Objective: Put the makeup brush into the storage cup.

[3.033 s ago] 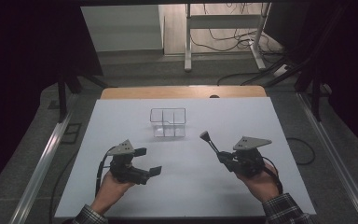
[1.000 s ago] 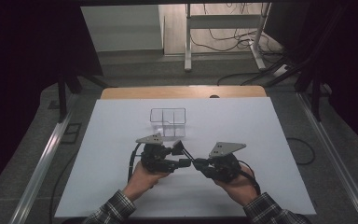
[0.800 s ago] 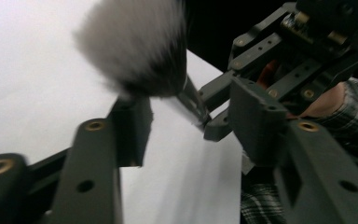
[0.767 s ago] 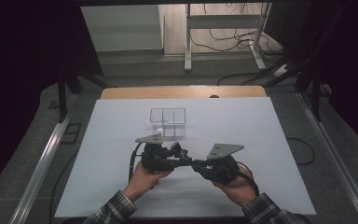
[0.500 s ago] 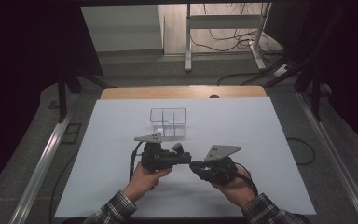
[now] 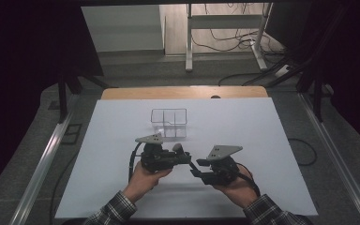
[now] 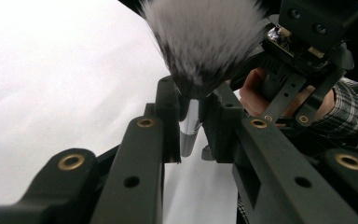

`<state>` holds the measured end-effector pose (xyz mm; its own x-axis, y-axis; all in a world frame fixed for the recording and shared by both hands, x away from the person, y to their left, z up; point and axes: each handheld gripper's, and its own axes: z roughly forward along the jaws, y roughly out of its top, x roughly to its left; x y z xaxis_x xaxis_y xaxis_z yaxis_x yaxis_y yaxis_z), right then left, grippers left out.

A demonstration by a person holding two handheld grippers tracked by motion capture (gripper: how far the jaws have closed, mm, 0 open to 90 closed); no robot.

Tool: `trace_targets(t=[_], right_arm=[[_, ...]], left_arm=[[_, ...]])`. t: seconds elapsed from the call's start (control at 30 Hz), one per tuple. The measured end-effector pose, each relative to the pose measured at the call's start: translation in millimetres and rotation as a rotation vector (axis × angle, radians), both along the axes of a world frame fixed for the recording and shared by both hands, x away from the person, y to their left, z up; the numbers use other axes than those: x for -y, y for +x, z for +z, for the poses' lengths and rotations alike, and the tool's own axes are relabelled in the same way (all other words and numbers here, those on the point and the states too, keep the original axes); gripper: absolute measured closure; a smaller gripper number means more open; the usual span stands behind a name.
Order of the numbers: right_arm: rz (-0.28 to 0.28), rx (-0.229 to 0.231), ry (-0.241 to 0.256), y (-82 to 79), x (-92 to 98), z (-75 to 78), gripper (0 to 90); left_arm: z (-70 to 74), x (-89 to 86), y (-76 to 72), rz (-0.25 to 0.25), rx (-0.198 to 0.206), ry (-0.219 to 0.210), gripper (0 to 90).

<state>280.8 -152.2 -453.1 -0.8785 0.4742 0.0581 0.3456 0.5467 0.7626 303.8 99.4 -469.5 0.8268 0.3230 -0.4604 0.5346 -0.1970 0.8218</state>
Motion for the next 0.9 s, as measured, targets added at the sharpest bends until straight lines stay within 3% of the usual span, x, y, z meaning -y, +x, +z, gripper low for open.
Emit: trace_targets(t=[0.43,0.63,0.9], right_arm=[[0.002,-0.049,-0.032,6.5,5.8,-8.9,35.3],[-0.003,-0.061,-0.045,6.8,13.0,-10.9,31.4],[-0.035,-0.069,-0.04,10.2,26.1,-12.2,30.3]], left_arm=[[2.5,-3.3,-0.6,0.028,0.036,0.053,76.9],[7.3,-8.9,-2.1,0.062,0.079,0.107,76.8],[11.2,-18.1,-1.5,0.092,0.104,0.118,76.8]])
